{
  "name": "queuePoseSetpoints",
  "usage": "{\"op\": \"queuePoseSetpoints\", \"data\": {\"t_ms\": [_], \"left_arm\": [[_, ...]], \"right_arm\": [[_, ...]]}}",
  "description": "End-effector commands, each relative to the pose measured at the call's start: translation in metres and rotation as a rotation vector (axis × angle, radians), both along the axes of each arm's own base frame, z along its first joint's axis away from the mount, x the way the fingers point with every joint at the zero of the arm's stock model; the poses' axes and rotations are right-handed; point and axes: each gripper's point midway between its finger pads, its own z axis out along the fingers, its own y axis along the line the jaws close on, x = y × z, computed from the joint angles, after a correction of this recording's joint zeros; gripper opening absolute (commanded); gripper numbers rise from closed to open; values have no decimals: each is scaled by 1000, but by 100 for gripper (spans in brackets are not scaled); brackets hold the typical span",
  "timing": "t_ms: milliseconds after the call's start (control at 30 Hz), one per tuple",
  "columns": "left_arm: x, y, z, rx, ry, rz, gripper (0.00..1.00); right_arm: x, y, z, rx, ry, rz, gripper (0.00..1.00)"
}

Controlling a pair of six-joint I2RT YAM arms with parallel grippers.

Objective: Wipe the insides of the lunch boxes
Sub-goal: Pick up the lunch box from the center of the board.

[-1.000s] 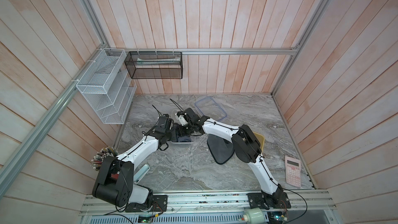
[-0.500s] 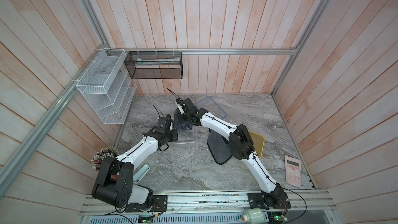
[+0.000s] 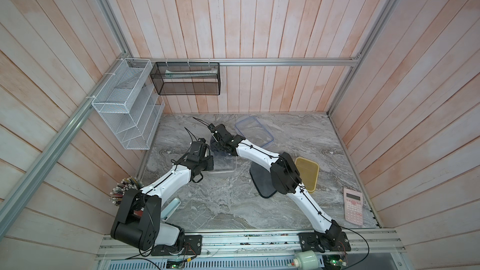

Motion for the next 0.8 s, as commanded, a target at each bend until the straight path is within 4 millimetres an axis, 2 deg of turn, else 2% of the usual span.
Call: {"op": "queuePoseSetpoints", "data": {"t_ms": [0,167,267,467,767], "left_arm": [[-14,10,-6,49,74,22,1],[-6,23,-3,75,63,89,1],[0,28,1,56,41,127,1],[15,37,16,13,-30,191,1],[37,56,32,-4,-104,281,1]], "right_arm": [[43,-69,-3,-191,-91,-186,0],[29,-83,-15,-249,-2,-161,0],[10,-86,-28,-270,96,-115,0],[-50,-80,-56,-302,327,37,0],[-131,-60,-56,-191,578,191,0]]}}
